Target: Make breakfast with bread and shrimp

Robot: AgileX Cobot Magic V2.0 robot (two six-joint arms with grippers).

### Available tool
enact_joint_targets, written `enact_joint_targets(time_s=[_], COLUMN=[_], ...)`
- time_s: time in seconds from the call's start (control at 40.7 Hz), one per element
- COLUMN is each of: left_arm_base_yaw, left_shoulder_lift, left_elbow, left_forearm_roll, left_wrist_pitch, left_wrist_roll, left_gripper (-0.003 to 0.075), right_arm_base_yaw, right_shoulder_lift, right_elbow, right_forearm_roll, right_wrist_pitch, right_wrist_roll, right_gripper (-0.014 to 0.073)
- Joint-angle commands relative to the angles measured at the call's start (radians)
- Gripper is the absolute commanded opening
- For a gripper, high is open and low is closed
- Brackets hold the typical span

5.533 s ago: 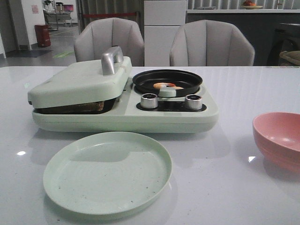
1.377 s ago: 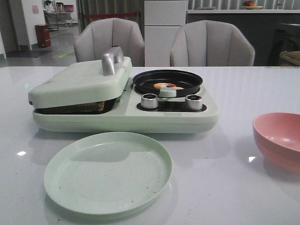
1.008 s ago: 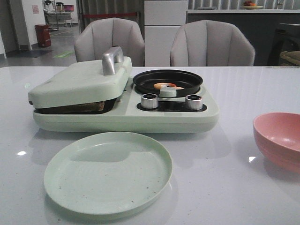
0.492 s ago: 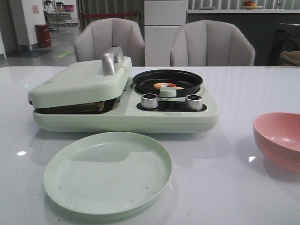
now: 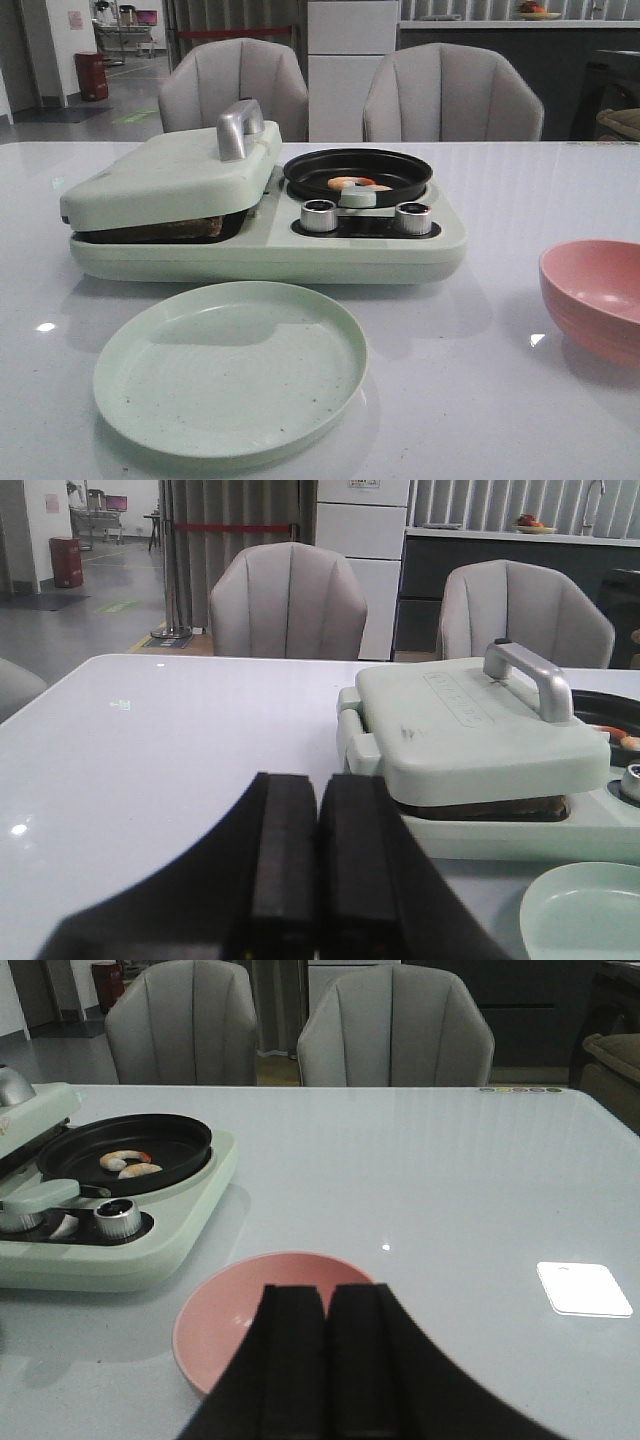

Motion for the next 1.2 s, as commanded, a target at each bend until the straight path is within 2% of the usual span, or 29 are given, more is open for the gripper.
enact_joint_targets(time_s=[0.0,0.541,0.615,0.811,1.033,1.18], left_arm_base_yaw=[-0.008,-0.008,-0.008,-0.008,-0.008,-0.008], left_shoulder_lift=[-0.02,-0.02,-0.02,-0.02,-0.02,-0.02], left_elbow=[0.028,0.028,0.028,0.028,0.028,0.028], left_forearm_roll=[0.001,0.001,0.001,0.001,0.001,0.001], left_wrist_pitch=[-0.088,-0.088,-0.088,-0.088,-0.088,-0.088], left_wrist_roll=[-0.009,-0.009,-0.009,-0.009,-0.009,-0.009], left_gripper=[0.0101,0.0101,0.0101,0.0101,0.0101,0.0101], right_arm_base_yaw=[-0.006,-0.006,-0.006,-0.012,-0.049,-0.048], right_shoulder_lift=[-0.022,-0.024,-0.024,-0.024,-0.024,-0.024], right_elbow=[0.034,0.053,0.053,0.053,0.053,0.053], right_forearm_roll=[-0.012,-0.017,-0.007,0.132,0.12,0.118], right_wrist_pitch=[-0.186,-0.203,-0.203,-0.21,-0.217,-0.225], right_wrist_roll=[-0.006,-0.011,-0.049,-0.204,-0.205,-0.161], right_gripper=[0.0037,0.0037,0.0037,0.0037,0.0037,0.0037])
